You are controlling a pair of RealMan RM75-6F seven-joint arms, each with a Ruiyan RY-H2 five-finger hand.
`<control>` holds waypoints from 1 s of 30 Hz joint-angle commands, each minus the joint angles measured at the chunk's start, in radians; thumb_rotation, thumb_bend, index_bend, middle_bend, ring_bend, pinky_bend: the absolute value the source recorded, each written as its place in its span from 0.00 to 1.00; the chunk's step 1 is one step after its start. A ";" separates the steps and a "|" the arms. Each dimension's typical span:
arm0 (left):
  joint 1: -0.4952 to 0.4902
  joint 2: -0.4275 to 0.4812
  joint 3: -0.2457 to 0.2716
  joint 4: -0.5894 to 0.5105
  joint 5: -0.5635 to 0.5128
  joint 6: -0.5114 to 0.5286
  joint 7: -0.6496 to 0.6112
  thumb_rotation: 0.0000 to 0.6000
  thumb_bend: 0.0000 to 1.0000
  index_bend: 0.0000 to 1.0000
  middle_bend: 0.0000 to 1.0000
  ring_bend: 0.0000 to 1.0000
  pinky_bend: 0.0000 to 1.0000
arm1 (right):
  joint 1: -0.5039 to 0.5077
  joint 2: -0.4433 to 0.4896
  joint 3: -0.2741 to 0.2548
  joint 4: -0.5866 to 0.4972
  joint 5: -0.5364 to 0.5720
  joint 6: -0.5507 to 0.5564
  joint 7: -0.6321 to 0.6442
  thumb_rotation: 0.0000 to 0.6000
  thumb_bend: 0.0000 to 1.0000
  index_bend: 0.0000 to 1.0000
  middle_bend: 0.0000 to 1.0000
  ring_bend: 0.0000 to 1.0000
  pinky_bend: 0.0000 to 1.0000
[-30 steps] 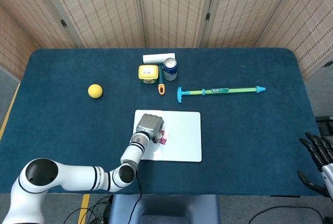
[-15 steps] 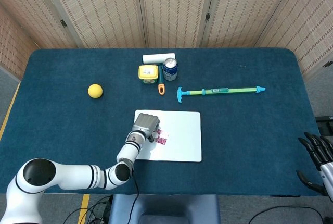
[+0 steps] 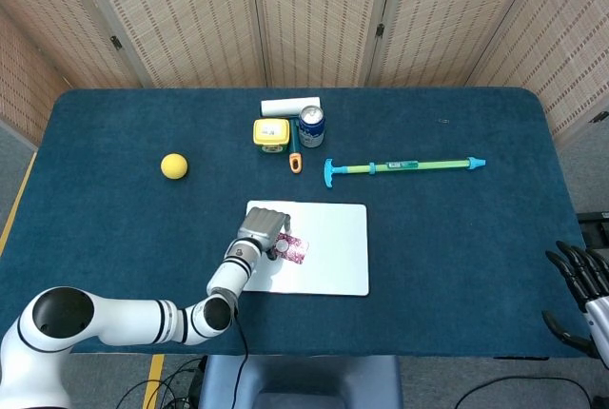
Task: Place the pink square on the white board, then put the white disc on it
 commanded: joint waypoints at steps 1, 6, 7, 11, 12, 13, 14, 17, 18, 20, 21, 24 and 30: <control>0.004 0.021 0.003 -0.041 0.020 0.024 -0.011 1.00 0.28 0.36 1.00 1.00 1.00 | -0.001 -0.001 0.000 0.000 -0.001 0.001 -0.003 1.00 0.24 0.00 0.00 0.00 0.00; 0.032 0.105 0.003 -0.227 0.094 0.126 -0.035 1.00 0.28 0.36 1.00 1.00 1.00 | -0.001 -0.002 -0.005 0.003 -0.016 0.006 -0.006 1.00 0.24 0.00 0.00 0.00 0.00; 0.041 0.128 0.005 -0.273 0.113 0.153 -0.038 1.00 0.28 0.36 1.00 1.00 1.00 | -0.002 -0.002 -0.006 0.004 -0.021 0.009 -0.007 1.00 0.24 0.00 0.00 0.00 0.00; 0.099 0.240 0.027 -0.490 0.215 0.285 -0.057 1.00 0.28 0.35 1.00 1.00 1.00 | -0.007 -0.006 -0.013 0.007 -0.040 0.022 -0.017 1.00 0.24 0.00 0.00 0.00 0.00; 0.117 0.268 0.037 -0.540 0.241 0.315 -0.063 1.00 0.28 0.35 1.00 1.00 1.00 | -0.008 -0.007 -0.014 0.007 -0.044 0.024 -0.021 1.00 0.24 0.00 0.00 0.00 0.00; 0.137 0.298 0.049 -0.588 0.271 0.345 -0.069 1.00 0.28 0.34 1.00 1.00 1.00 | -0.008 -0.009 -0.015 0.007 -0.047 0.027 -0.024 1.00 0.24 0.00 0.00 0.00 0.00; 0.168 0.339 0.068 -0.648 0.313 0.385 -0.079 1.00 0.28 0.34 1.00 0.99 1.00 | -0.009 -0.010 -0.016 0.007 -0.051 0.028 -0.030 1.00 0.24 0.00 0.00 0.00 0.00; 0.267 0.436 0.139 -0.768 0.446 0.465 -0.133 1.00 0.28 0.31 1.00 0.93 1.00 | -0.008 -0.014 -0.018 0.003 -0.055 0.024 -0.045 1.00 0.24 0.00 0.00 0.00 0.00; 0.301 0.463 0.167 -0.793 0.493 0.483 -0.156 1.00 0.28 0.30 1.00 0.92 1.00 | -0.007 -0.016 -0.018 0.002 -0.056 0.021 -0.052 1.00 0.24 0.00 0.00 0.00 0.00; 0.389 0.523 0.245 -0.822 0.619 0.518 -0.216 1.00 0.27 0.28 0.97 0.87 1.00 | -0.005 -0.018 -0.018 -0.004 -0.056 0.014 -0.066 1.00 0.24 0.00 0.00 0.00 0.00; 0.430 0.544 0.281 -0.822 0.683 0.531 -0.248 1.00 0.27 0.27 0.94 0.85 0.99 | -0.004 -0.020 -0.018 -0.007 -0.055 0.011 -0.072 1.00 0.24 0.00 0.00 0.00 0.00; 0.588 0.591 0.408 -0.742 0.953 0.614 -0.371 1.00 0.27 0.23 0.81 0.73 0.90 | 0.000 -0.025 -0.014 -0.020 -0.044 -0.006 -0.097 1.00 0.24 0.00 0.00 0.00 0.00; 0.826 0.546 0.526 -0.487 1.237 0.807 -0.493 1.00 0.27 0.09 0.31 0.23 0.42 | 0.004 -0.036 -0.003 -0.042 -0.021 -0.027 -0.150 1.00 0.24 0.00 0.00 0.00 0.00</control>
